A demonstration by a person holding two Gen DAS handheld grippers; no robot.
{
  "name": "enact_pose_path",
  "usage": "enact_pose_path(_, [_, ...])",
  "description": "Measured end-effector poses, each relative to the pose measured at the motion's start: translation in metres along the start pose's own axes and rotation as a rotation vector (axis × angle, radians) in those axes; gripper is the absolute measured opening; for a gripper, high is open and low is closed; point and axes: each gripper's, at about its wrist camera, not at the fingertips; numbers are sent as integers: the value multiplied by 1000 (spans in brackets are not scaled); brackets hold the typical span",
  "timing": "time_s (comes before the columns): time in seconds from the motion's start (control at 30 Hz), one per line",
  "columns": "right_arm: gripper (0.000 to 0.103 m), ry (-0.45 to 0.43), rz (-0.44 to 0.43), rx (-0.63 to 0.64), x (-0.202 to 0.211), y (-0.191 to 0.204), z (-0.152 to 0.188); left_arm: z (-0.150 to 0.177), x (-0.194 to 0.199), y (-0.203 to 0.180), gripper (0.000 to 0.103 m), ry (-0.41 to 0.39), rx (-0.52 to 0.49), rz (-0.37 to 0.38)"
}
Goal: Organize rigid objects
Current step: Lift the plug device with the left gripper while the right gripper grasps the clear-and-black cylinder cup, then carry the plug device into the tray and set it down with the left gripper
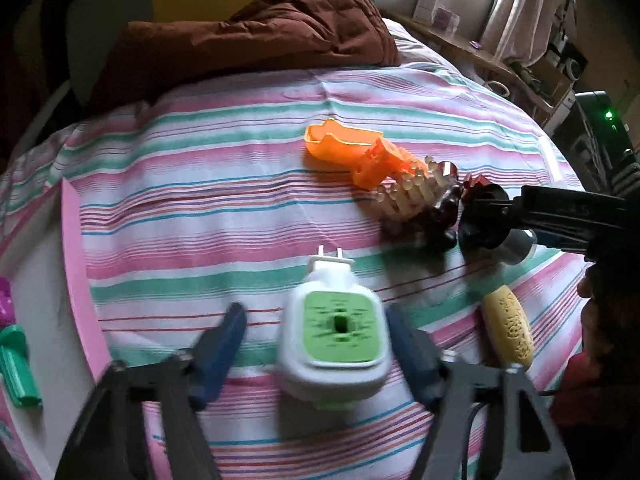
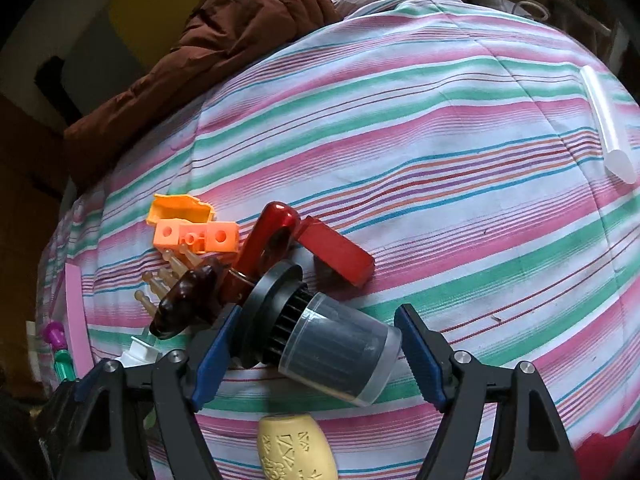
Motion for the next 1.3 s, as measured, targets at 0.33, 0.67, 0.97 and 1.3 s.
enact_pose_path(0.33, [79,12,30,83,-9,14,2,28,19,4,53,-95,2,21])
enact_pose_path(0.67, [79,-8,61,117,-12,17,7,56,61,15,53,-201,50,43])
enact_pose_path(0.97, [79,-15,139,199,-20,29,12,85,108,53,53,-288,154,26])
enact_pose_path(1.3, [79,-24,157,213,-20,31,13,124,146,148,53,-326,341,-165])
Point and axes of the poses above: each gripper's, at about its wrist camera, not at the fingertips, and x roughly against the way its jaws point, y to its left, z to its underside, and after that the axes turned 3 degrees about x, right-handed
